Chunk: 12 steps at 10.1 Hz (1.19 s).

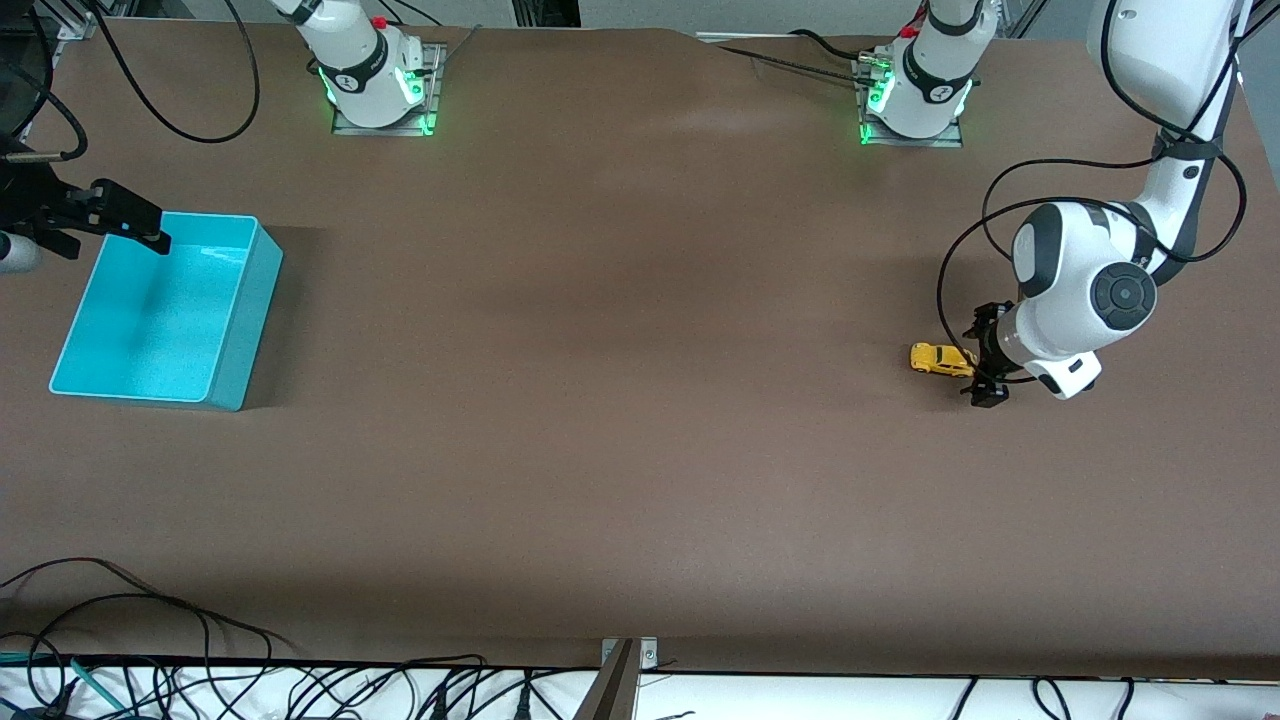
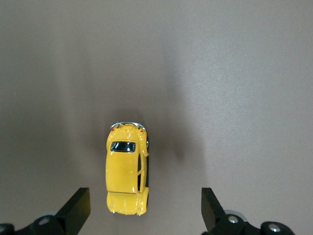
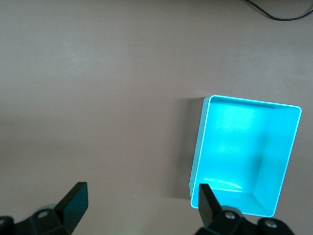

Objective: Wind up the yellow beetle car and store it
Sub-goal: 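Close the left gripper on the yellow car's body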

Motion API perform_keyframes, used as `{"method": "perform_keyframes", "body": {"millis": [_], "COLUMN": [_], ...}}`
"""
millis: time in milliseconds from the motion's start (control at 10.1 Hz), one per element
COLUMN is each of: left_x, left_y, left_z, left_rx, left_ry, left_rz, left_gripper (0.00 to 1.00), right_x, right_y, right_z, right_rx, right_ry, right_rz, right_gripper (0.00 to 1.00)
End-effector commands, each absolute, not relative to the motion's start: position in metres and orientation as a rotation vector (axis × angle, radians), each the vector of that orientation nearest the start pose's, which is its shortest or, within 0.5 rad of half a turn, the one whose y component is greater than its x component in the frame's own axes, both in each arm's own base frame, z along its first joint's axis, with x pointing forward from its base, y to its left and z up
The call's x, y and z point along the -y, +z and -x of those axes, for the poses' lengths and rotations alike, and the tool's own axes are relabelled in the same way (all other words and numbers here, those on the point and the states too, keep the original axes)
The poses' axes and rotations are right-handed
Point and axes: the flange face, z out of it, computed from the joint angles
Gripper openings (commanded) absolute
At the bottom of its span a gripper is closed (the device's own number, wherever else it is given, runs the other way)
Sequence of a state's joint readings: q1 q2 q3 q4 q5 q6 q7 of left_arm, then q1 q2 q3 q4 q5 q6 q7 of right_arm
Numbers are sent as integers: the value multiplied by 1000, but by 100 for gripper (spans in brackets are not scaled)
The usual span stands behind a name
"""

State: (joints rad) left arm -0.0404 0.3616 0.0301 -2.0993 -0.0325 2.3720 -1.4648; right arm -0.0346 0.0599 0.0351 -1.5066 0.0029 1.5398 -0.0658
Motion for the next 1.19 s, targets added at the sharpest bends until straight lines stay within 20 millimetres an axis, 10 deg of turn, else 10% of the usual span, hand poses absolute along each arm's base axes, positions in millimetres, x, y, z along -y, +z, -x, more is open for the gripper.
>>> {"method": "perform_keyframes", "body": {"millis": [0,1088], "left_x": [11,19], "left_y": [229,193], "left_z": [-577,-555], "left_rx": [2142,2036], "left_ry": [95,169], "left_rz": [2248,2238], "left_gripper": [100,100], "right_x": [-1,-6], "right_y": [625,624], "right_z": [-570,-569], "right_rx": [120,130], "right_ry": [33,46], "right_rz": [3127,3114], "right_gripper": [100,100]}}
